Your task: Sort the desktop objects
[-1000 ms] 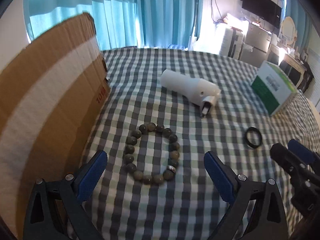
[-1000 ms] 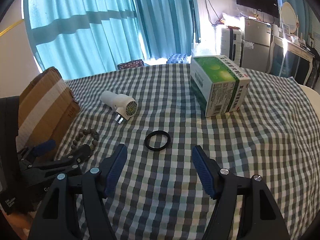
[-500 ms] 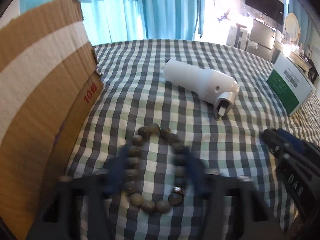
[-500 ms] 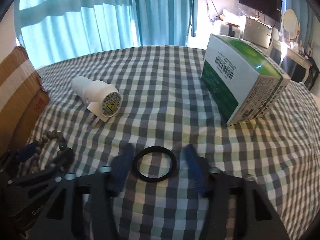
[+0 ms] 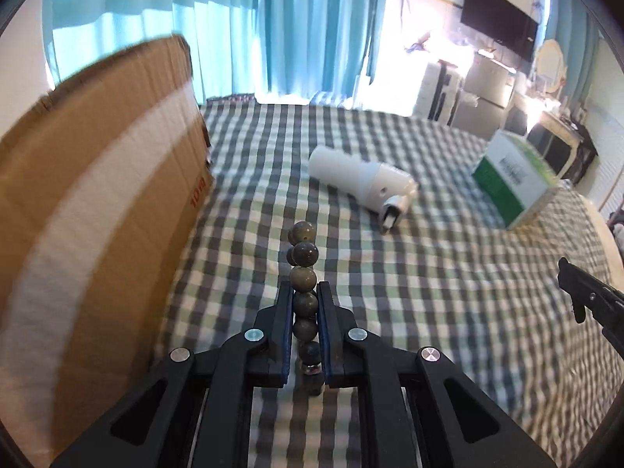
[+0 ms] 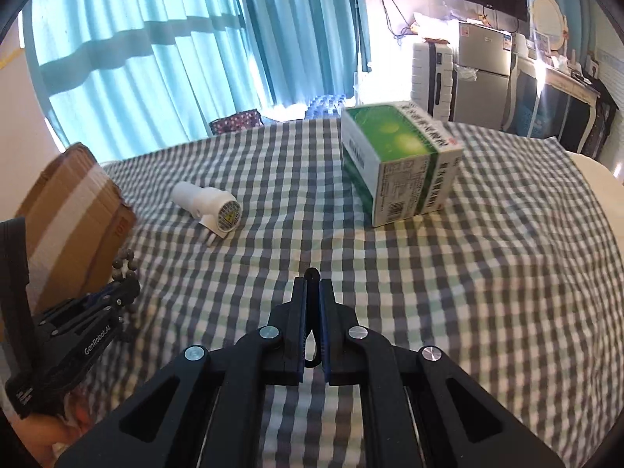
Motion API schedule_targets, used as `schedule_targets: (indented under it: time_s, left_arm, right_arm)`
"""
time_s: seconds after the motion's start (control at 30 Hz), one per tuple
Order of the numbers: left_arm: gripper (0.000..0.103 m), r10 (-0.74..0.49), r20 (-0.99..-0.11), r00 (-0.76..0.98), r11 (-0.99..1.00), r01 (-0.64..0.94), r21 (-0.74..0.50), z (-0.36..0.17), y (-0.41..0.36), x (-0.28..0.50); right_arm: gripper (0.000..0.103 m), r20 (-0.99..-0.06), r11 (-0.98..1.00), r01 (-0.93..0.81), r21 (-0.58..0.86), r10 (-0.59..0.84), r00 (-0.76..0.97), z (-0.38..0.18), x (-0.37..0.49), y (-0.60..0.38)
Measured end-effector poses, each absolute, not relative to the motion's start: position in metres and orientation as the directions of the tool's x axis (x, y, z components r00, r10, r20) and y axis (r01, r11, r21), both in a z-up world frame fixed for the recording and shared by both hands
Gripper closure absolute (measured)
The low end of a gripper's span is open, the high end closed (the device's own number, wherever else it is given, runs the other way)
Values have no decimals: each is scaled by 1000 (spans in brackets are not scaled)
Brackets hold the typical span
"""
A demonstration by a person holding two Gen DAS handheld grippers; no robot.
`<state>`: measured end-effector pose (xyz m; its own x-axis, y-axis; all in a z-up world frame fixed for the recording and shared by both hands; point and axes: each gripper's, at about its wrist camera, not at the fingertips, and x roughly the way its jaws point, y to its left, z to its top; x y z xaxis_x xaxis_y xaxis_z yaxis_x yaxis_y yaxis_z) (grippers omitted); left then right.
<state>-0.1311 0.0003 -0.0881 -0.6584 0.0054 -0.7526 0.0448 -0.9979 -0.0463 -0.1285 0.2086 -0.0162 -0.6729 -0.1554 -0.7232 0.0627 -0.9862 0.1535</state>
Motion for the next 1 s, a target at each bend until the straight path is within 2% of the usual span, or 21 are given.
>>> schedule_targets:
  time_s: [0.13,0.43,0.8,1.0]
  left_arm:
    - [92,58,-732,-679,-995,20,-97,-58,-5,-114]
    - [92,83,-683,-726,-992,2,-123,5,-29,-85]
    - [92,48,-630,-775,-985,67,-158,82,-97,-63]
    - [92,-4,-610,-792,-983,114,-141,99,-150,-57]
  right_arm:
    - [97,-710,-987,79,143,-158,-687,12,-104,193]
    - [98,-663,-981,176,78,-183,-726,68,-61,124]
    - [97,-605,-953,296,70,-276,-747,137,-47,53]
    - [97,-590,-925,375,67,-340,-732,148,-53,0]
